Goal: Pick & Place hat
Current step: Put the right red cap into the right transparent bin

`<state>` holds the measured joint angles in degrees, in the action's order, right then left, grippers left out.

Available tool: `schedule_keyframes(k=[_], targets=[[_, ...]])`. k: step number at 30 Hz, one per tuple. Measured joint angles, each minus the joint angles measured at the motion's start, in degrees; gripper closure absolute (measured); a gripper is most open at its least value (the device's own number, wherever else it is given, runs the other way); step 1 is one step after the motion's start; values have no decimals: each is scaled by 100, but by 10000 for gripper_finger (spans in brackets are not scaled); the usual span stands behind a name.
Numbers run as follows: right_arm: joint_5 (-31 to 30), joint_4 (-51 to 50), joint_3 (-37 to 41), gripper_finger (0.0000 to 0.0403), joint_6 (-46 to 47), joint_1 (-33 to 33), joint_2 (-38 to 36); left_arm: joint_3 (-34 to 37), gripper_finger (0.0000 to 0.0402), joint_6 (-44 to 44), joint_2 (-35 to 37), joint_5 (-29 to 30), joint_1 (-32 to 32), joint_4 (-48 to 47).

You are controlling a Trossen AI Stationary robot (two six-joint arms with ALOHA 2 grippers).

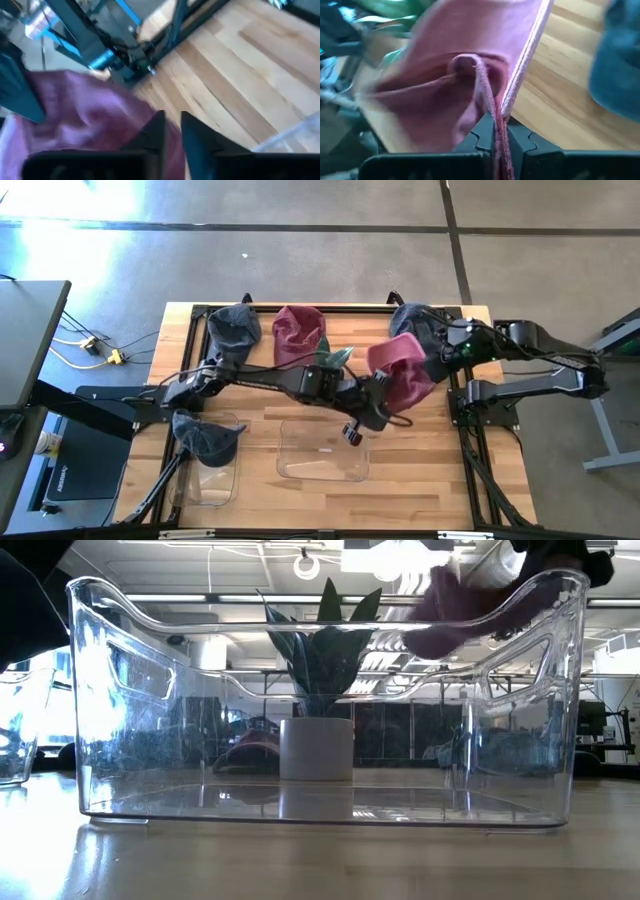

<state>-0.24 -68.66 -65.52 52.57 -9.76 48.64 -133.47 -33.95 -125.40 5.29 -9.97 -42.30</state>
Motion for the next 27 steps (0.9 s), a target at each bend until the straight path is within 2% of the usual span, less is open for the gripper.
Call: schedule_keyframes(k=[4, 7, 11, 13, 17, 19, 24, 27], targets=[[-213, -67, 0, 395, 165, -90, 0, 0, 257, -15, 0, -19, 71, 446], [-330, 166, 0, 390, 292, -162, -2, -2, 199, -11, 0, 212, 60, 896], [-357, 712, 0, 390, 309, -239, -50, -8, 148, 265, -203, 887, 54, 1429], [-424, 1019, 0, 395, 314, -271, -103, 0, 136, 505, -364, 1362, 56, 1564], [-505, 1572, 0, 394, 360, -337, -221, 9, 131, 829, -446, 1807, 49, 1678], [-503, 1791, 0, 388, 399, -341, -275, -2, 131, 915, -422, 2214, 9, 1679], [-420, 1980, 0, 393, 400, -341, -407, -2, 131, 586, -424, 3708, -163, 1584], [-411, 1981, 0, 395, 397, -341, -460, -2, 131, 548, -424, 4057, -193, 1638]])
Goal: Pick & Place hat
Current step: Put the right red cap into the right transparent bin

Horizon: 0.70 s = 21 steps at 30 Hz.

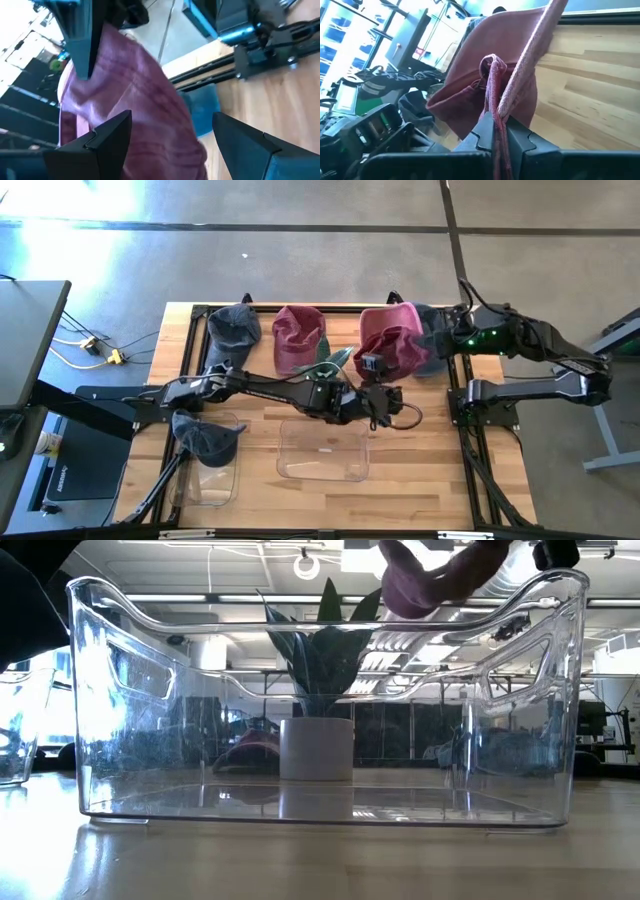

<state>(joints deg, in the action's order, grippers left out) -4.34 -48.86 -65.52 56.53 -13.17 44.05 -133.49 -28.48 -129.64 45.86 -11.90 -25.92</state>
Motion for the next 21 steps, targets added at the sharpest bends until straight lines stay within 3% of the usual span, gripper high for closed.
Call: schedule_keyframes(k=[9, 14, 21], targets=[[88, 268, 2, 388, 1, 2, -107, 0, 131, 48, 0, 526, -11, -272], [130, 550, 2, 395, -15, 4, -178, 0, 131, 193, 0, 503, 64, -306], [291, 629, 2, 389, 3, 2, -218, 0, 131, -194, 0, 783, 117, -329]])
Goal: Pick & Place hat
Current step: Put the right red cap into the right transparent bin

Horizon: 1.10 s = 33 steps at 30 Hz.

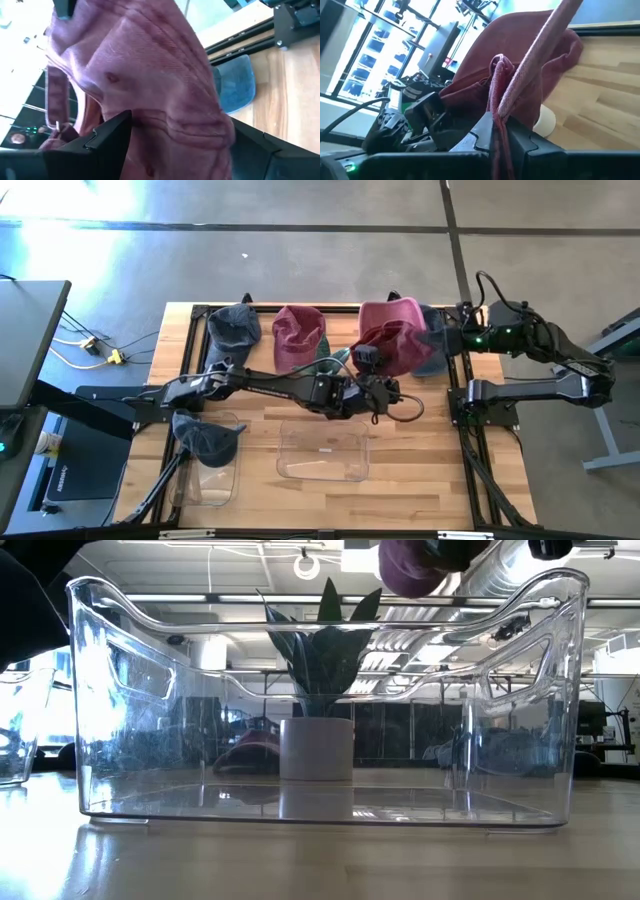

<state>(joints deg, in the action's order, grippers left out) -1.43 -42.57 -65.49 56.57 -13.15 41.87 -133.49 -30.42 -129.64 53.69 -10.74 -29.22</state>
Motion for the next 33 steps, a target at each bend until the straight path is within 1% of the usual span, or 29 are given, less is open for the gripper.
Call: schedule_keyframes(k=[4, 7, 10, 16, 19, 20, 22, 24, 26, 28, 30, 33], targets=[[52, 0, 0, 395, 0, 2, 4, 0, 145, -128, 0, 84, -7, 138], [52, 0, 0, 387, 1, 0, 2, 0, 178, -126, 0, 87, -13, 119], [56, -37, 0, 380, 1, 1, 4, 0, 225, -126, 0, -29, -19, 53], [133, -293, 0, 393, -18, 2, 4, 0, 331, -233, 0, -653, -123, 7], [228, -411, 0, 389, -54, 2, 6, 0, 381, -306, 0, -900, -202, -46], [272, -449, 0, 385, -65, 3, 7, -4, 389, -342, 0, -996, -235, -77], [395, -559, 0, 377, -138, 4, 7, -129, 390, -373, -1, -1171, -319, -251], [553, -643, 0, 371, -218, 7, 11, -132, 384, -368, 58, -1399, -409, -192], [774, -716, 0, 369, -380, 9, 17, -146, 385, -206, 146, -1642, -484, -324], [1035, -776, 0, 368, -534, 9, 33, -136, 393, 141, 256, -1953, -538, -447], [1269, -859, 0, 362, -657, 11, 73, -151, 395, 641, 347, -2456, -554, -639], [1576, -1020, 0, 336, -808, 11, 189, -150, 393, 1484, 499, -3281, -530, -945]])
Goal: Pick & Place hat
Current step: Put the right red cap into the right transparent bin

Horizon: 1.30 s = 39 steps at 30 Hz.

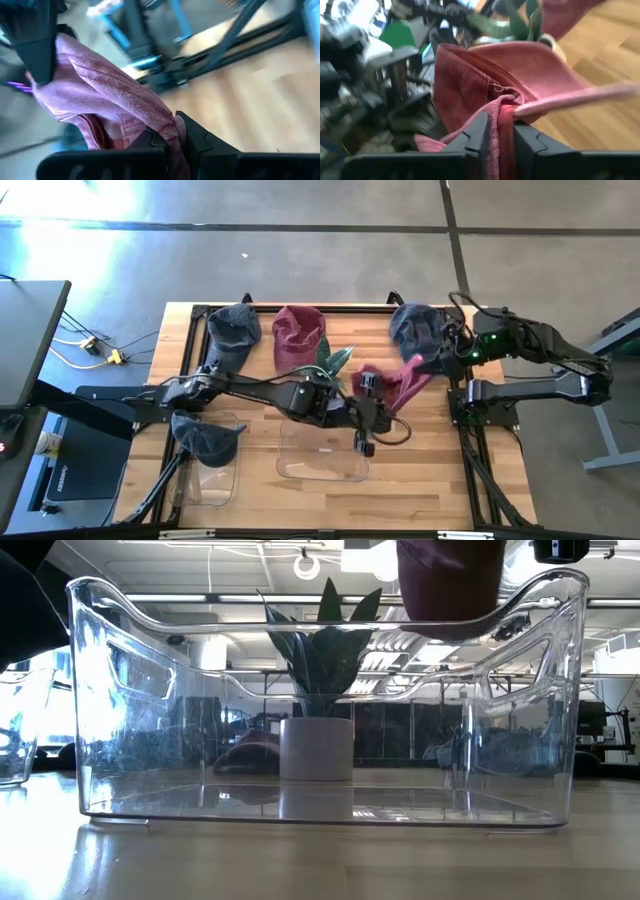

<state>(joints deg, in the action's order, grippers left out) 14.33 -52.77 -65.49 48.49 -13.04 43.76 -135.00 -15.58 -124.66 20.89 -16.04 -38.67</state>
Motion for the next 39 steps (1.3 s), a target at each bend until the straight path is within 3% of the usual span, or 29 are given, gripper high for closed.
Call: schedule_keyframes(k=[3, 7, 14, 21, 27, 39], targets=[[-92, -90, 0, 296, -280, 1, 125, 5, 392, 681, 129, -693, 38, -279], [-797, 71, -2, 249, -876, -11, 202, 6, 392, 1279, 219, -1421, 66, -192], [-1582, 635, -5, 227, -1471, -10, -10, 6, 392, 1889, 793, -1484, 135, -5], [-2025, 485, -7, 226, -1721, -9, -204, -24, 392, 2599, 1263, -1626, 101, 1154], [-2164, 450, -7, 226, -2523, -13, -203, -6, 392, 4329, 1593, -1066, -85, 419], [-2471, 381, -2, 226, -3619, -9, -74, 301, 392, 8813, 1675, 367, -798, -2617]])
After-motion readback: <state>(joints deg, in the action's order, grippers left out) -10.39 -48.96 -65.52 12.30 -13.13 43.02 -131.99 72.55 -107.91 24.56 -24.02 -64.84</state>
